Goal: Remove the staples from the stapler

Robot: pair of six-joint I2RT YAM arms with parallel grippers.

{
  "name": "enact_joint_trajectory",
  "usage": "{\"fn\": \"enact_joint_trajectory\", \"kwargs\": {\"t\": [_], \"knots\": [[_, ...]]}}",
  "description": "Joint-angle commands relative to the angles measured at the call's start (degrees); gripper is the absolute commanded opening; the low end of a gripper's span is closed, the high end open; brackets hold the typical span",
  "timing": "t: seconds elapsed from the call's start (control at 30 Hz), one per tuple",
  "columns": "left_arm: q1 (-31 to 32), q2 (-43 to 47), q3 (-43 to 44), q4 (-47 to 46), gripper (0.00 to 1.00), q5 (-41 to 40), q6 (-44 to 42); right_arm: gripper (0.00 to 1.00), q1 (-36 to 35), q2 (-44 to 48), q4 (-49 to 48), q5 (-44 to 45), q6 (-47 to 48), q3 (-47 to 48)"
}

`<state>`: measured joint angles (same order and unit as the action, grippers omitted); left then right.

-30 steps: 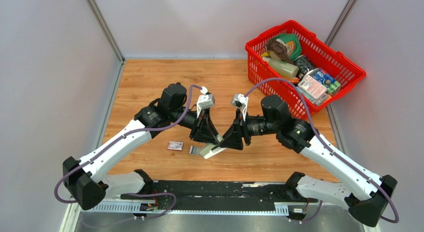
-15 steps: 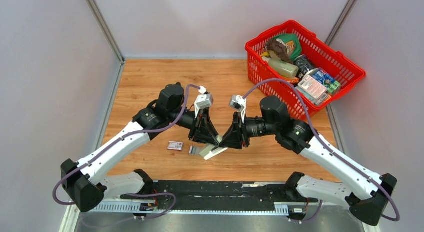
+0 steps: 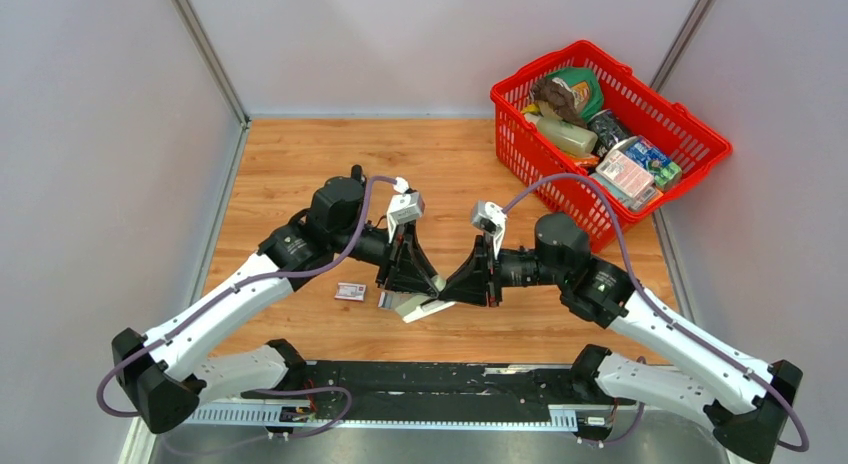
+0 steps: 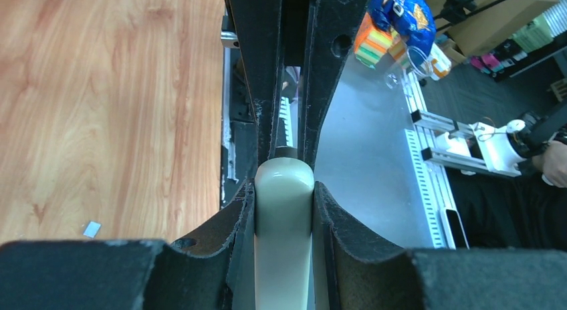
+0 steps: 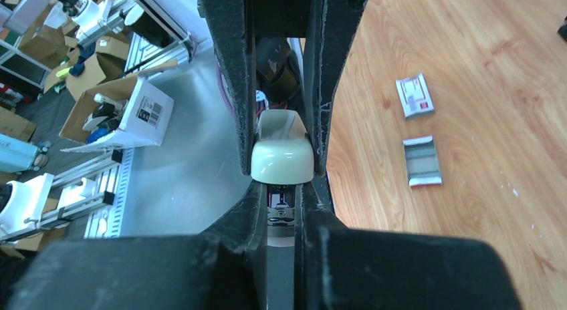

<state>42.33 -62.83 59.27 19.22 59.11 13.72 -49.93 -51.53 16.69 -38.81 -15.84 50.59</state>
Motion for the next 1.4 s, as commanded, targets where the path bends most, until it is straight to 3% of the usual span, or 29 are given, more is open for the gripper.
{"fn": "enact_joint_trajectory", "kwargs": {"t": [0.0, 0.27, 0.57, 0.73, 0.83, 1.1, 1.37], "knots": [[-1.02, 6.40, 1.73, -10.17, 0.00, -5.84, 2.98, 0.00, -1.48, 3.80, 1.60, 0.05, -3.14, -6.81], [-1.02, 9.13, 2.08, -10.61, 0.00, -10.51, 3.86, 0.00, -2.10, 7.41, -1.74, 0.05, -6.57, -12.18], [-1.02, 7.19, 1.29, -12.28, 0.00, -9.45, 5.18, 0.03, -2.36, 6.88, 0.36, 3.91, -5.70, -6.92], [-1.02, 6.93, 0.50, -11.32, 0.00, -11.47, 4.30, 0.27, -2.45, 5.74, 2.99, 6.37, -4.47, -3.75], [-1.02, 6.84, 0.15, -10.26, 0.00, -12.44, 3.60, 0.30, -2.36, 5.91, 4.23, 8.57, -3.77, -2.69], [-1.02, 5.61, -0.47, -8.15, 0.00, -12.71, 1.84, 0.52, -2.45, 6.44, 10.73, 13.31, 0.01, 3.28], [-1.02, 5.08, -0.03, -6.13, 0.00, -16.04, 0.61, 0.56, -2.45, 5.48, 15.39, 22.35, 4.14, 9.26]]}}
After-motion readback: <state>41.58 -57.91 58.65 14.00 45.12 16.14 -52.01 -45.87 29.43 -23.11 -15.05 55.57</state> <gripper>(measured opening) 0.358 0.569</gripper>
